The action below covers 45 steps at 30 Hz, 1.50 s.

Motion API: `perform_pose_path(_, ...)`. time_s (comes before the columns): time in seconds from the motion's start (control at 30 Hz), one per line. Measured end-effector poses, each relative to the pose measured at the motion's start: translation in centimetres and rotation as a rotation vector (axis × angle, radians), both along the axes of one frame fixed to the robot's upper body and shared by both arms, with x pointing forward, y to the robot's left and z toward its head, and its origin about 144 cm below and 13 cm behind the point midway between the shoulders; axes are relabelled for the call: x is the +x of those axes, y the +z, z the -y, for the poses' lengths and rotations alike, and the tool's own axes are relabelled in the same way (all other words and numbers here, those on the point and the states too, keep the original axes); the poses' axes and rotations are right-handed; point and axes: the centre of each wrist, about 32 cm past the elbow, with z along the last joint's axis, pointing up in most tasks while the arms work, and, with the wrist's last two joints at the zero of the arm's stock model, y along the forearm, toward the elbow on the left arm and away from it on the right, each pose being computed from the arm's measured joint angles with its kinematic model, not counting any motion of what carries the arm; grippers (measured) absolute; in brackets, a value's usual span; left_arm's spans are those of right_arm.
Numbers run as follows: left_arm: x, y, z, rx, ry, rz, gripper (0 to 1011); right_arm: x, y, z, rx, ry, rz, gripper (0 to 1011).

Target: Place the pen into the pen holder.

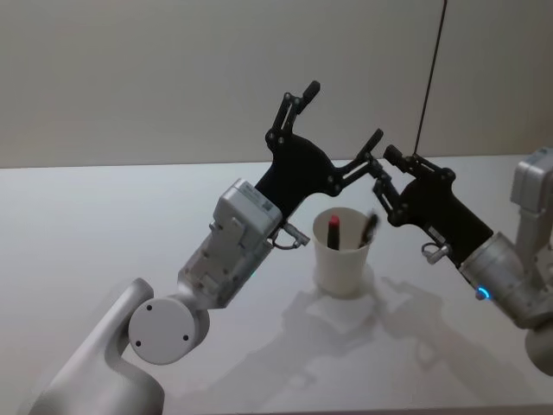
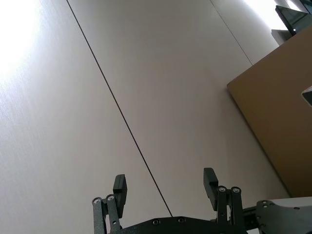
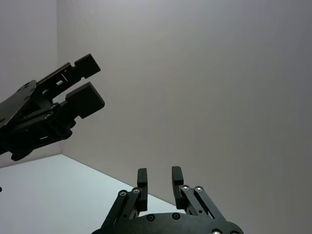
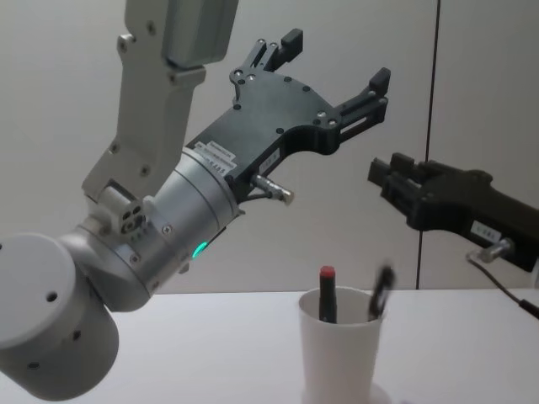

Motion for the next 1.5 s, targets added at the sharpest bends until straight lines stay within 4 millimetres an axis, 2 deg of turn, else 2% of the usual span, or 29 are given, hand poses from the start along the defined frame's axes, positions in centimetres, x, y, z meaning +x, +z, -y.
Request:
perform_pose_path(0.03,0.0,0.0,0.0,0.0,0.0,0.0,1000,0.11,-0.11,-0.1,0.0,0.001,-0.006,290)
perform_pose_path(0.07,0.0,0.0,0.0,0.0,0.0,0.0,1000,0.16,-0.14,-0.14,0.0,0.002,-0.008,351)
perform_pose_path(0.2,0.0,0.0,0.0,0.0,0.0,0.0,1000,0.35,-0.31,-0.31,0.001,0.004,-0.017,443)
perform_pose_path(0.23,0.0,0.0,0.0,0.0,0.0,0.0,1000,0.38,-0.33,-0.34,0.001,0.004,-0.019,499)
perform_pose_path(0.27,0.0,0.0,0.0,0.0,0.0,0.0,1000,0.44,-0.37,-0.37,0.001,0.004,-0.021,499)
perform_pose_path(0.47,0.0,0.0,0.0,0.0,0.0,0.0,1000,0.56,-0.49,-0.5,0.001,0.005,-0.028,692)
perform_pose_path(0.5,0.0,0.0,0.0,0.0,0.0,0.0,1000,0.59,-0.5,-0.53,0.002,0.006,-0.029,752)
perform_pose_path(0.57,0.0,0.0,0.0,0.0,0.0,0.0,1000,0.61,-0.5,-0.54,0.002,0.006,-0.029,782)
perform_pose_path(0.63,0.0,0.0,0.0,0.0,0.0,0.0,1000,0.61,-0.51,-0.56,0.003,0.006,-0.03,835)
perform_pose_path(0.7,0.0,0.0,0.0,0.0,0.0,0.0,1000,0.62,-0.51,-0.57,0.003,0.005,-0.031,930)
perform_pose_path(0.8,0.0,0.0,0.0,0.0,0.0,0.0,1000,0.62,-0.51,-0.58,0.004,0.005,-0.031,990)
perform_pose_path(1.5,0.0,0.0,0.0,0.0,0.0,0.0,1000,0.62,-0.51,-0.62,0.006,0.002,-0.033,1001)
